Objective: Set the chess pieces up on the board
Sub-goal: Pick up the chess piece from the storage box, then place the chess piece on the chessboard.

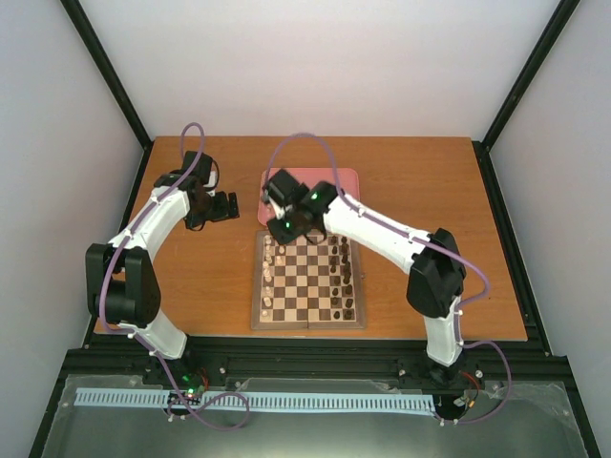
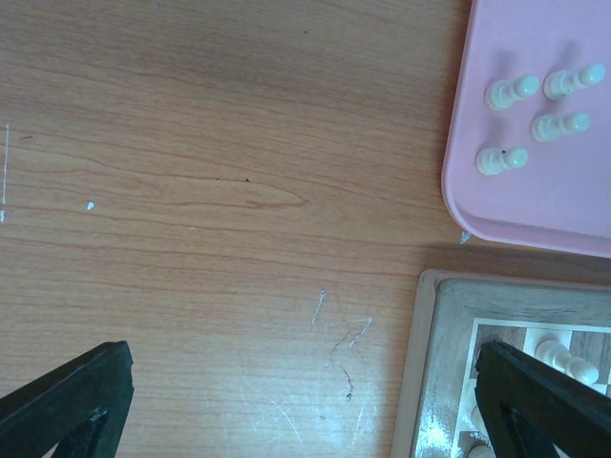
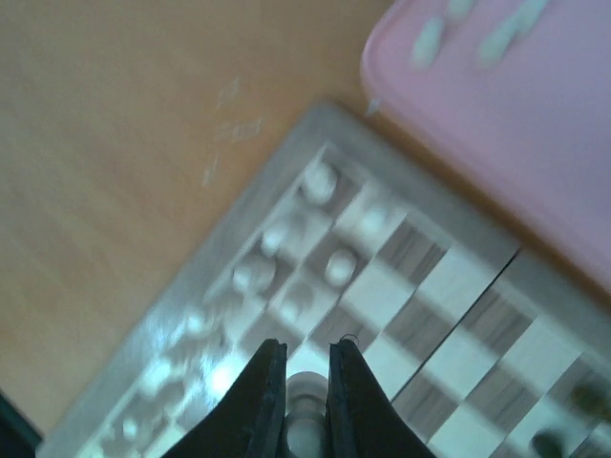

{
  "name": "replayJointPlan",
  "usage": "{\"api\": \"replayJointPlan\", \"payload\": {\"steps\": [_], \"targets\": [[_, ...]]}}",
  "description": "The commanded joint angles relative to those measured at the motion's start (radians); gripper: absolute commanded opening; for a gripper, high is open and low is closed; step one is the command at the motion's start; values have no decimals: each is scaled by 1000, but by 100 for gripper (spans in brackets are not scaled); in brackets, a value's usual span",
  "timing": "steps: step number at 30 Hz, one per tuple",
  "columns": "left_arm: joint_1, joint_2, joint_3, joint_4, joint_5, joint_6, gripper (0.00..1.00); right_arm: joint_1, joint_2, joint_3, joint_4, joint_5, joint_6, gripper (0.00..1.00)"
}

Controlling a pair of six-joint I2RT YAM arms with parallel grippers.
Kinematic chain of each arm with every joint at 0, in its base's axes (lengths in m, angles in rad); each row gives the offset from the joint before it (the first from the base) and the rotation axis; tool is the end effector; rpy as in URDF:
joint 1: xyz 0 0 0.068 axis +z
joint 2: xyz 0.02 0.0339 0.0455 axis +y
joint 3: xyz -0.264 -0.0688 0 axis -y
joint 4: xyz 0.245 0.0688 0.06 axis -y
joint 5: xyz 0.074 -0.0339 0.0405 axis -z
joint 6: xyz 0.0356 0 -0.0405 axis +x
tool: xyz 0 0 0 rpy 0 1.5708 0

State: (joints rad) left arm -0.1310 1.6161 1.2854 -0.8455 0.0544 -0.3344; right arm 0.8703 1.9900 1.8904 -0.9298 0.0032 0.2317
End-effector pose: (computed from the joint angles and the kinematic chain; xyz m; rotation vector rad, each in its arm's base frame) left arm 0.3222 -0.0444 0.2533 -0.2656 2.7504 -0.2005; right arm 0.2796 0.3315 0.2961 -0.8316 2.5192 0.3818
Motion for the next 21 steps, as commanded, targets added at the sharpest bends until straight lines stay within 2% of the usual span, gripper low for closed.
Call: {"api": "replayJointPlan", "payload": {"steps": [1, 9, 21], "targets": [[-4, -36, 5, 9, 6, 13, 100, 47, -86, -220, 91, -17, 64, 3], [-4, -31, 10, 10, 3, 12, 100, 78, -119, -390, 244, -17, 63, 3], [-4, -30, 11, 7, -8, 14, 100, 103, -45, -376, 281, -45, 31, 3]]}}
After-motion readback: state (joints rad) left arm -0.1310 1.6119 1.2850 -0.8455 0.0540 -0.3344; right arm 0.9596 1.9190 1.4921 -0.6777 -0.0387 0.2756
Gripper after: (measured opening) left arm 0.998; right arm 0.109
